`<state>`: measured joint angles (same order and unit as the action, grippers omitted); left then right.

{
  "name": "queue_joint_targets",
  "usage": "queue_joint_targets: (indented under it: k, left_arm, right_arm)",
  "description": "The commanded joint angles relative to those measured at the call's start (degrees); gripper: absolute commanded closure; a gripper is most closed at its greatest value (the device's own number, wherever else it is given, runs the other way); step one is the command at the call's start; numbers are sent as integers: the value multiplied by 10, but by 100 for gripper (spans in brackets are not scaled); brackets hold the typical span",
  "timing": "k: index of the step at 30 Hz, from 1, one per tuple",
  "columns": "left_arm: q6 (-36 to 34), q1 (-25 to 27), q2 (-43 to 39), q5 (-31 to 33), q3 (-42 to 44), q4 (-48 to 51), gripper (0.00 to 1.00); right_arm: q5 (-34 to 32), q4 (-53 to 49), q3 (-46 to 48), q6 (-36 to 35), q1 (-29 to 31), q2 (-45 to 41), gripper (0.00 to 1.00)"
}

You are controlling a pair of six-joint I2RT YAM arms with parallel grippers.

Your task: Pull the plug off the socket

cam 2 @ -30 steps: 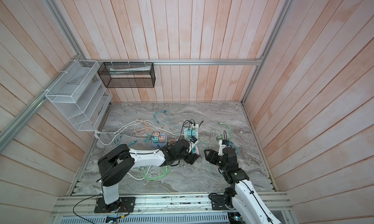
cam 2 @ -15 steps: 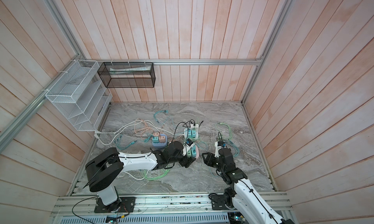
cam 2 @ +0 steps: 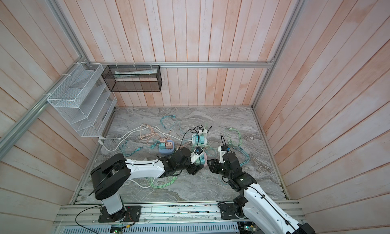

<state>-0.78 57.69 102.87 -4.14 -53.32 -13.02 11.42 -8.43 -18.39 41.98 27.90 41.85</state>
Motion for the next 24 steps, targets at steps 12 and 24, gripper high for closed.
queue_joint_targets:
  k: [12, 24]
  left_arm:
    - [-22, -3, 3, -60, 16, -18, 32]
    - [-29, -3, 21, -53, 19, -17, 37]
  right_arm:
    - [-25, 107, 7, 11, 2, 138, 74]
    - [3, 144, 6, -21, -44, 187, 73]
